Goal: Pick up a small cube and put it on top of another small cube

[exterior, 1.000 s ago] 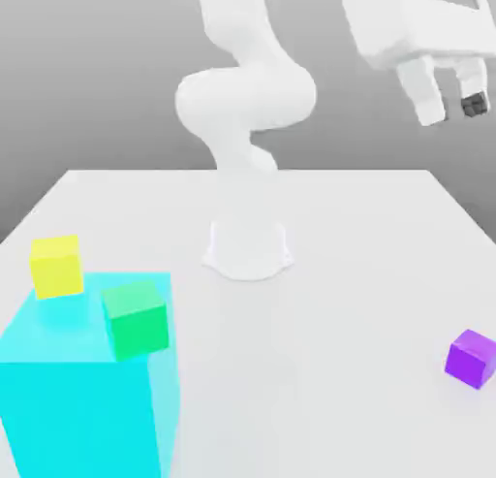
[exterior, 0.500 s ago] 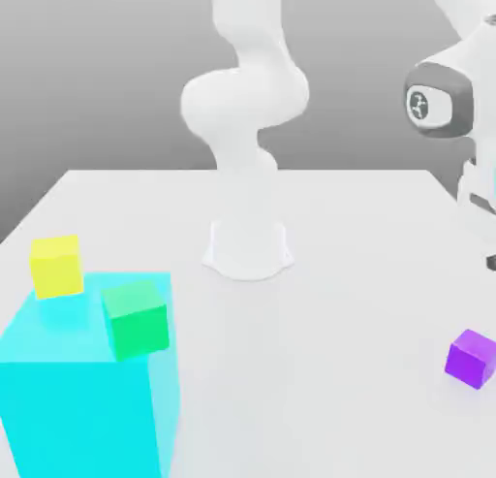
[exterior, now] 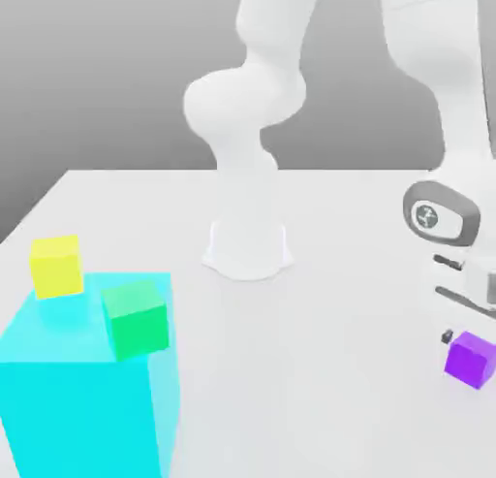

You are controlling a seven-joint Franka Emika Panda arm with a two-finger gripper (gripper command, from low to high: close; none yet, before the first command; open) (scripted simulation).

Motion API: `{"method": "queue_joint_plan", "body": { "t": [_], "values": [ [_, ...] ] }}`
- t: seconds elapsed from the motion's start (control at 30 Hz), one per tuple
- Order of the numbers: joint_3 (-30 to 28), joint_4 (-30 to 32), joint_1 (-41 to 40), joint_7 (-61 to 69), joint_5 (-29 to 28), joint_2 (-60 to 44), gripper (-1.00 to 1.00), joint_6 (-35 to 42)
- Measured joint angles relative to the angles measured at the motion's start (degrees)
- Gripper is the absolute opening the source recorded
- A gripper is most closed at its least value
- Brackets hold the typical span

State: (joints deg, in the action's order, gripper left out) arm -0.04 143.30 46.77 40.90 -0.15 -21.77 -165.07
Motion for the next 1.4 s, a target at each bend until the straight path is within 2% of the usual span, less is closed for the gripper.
{"method": "queue_joint_plan", "body": {
  "t": [0.13,0.33,0.5,0.67,0.93,1.27,1.4],
  "values": [
    [0.0,-0.1,0.0,0.0,0.0,-0.3,-1.00,-0.2],
    [-0.3,1.5,-0.7,0.8,0.8,10.0,-1.00,8.6],
    [-4.7,-0.6,-6.7,5.1,4.5,15.9,-1.00,16.6],
    [-9.1,-2.9,-15.5,6.8,4.4,21.4,-1.00,24.4],
    [-16.2,-6.3,-27.5,6.8,0.3,30.1,-1.00,36.1],
    [-27.2,-10.3,-42.8,4.1,-9.1,40.9,-1.00,49.6],
    [-29.5,-6.1,-44.2,4.5,-9.6,38.9,-1.00,43.4]
  ]
}}
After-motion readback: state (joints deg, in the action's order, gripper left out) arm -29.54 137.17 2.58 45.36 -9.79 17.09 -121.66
